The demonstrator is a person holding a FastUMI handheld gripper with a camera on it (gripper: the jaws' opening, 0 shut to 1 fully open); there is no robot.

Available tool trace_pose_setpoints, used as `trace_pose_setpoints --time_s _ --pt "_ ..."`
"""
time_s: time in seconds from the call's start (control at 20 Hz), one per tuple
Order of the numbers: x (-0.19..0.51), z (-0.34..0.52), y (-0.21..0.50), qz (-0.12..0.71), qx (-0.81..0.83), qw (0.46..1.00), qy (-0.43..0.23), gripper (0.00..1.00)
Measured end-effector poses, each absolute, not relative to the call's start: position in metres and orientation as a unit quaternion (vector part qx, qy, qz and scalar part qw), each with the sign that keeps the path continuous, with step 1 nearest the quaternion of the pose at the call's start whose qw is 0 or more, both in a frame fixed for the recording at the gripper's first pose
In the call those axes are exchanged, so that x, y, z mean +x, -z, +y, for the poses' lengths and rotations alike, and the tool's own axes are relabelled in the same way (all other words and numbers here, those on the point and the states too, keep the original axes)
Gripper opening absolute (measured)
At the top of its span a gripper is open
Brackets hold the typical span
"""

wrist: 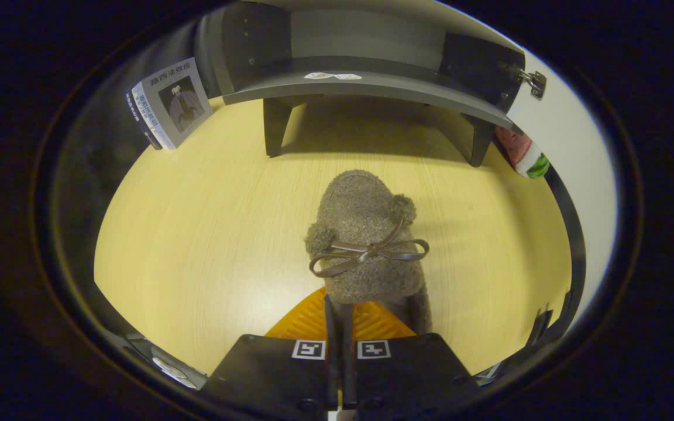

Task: Open the shoe cabinet door, grab the shoes and put them into the shoe cabinet, then close the shoe cabinet door.

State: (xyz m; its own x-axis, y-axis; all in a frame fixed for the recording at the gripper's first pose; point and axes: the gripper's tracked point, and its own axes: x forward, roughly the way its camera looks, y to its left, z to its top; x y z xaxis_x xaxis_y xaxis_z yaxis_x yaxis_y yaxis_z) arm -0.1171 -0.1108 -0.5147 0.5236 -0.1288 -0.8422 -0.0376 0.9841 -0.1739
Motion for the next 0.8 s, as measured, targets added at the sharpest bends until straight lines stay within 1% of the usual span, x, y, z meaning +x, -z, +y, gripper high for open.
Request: trace_pose_setpoints --time_s 0.05,0.3,0.5,0.8 --pt "-0.118 -0.111 0.512 0.487 -0.081 0.869 0.027 0.03" --pt "-0.111 -0.109 0.503 0.474 -0.066 0.877 0.036 0.03" --pt "-0.102 -0.108 0.474 0.443 -0.065 0.893 0.038 0.03" --pt "-0.093 -0.116 0.419 0.391 -0.067 0.916 0.059 0.03"
